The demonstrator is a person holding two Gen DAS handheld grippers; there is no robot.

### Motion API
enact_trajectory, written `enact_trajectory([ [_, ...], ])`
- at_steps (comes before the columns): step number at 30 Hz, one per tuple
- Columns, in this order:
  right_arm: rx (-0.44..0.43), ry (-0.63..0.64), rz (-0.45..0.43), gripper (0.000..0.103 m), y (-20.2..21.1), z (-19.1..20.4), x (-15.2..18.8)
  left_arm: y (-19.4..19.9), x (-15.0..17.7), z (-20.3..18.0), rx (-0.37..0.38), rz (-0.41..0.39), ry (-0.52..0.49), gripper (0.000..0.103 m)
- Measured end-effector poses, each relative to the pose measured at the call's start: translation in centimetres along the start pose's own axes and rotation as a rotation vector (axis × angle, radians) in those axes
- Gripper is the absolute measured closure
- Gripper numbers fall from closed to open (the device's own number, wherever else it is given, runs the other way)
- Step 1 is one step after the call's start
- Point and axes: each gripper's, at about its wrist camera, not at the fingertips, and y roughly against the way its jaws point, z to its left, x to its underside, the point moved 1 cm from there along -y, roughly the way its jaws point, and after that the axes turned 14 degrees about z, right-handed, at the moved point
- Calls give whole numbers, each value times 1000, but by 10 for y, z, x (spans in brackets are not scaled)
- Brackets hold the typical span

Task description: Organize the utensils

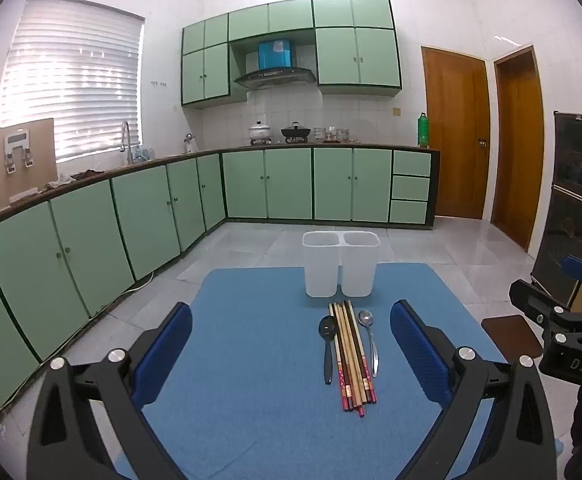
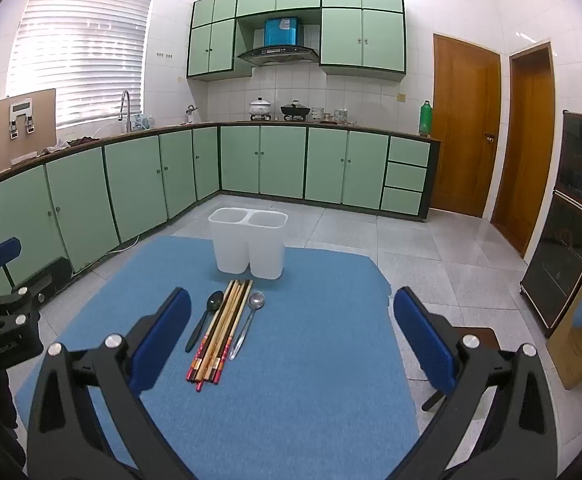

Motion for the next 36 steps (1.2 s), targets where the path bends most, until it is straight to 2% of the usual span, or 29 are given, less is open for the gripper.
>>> enact_trajectory([
  [36,1,-11,-1,5,-4,-3,0,0,-1,-3,-5,-1,7,6],
])
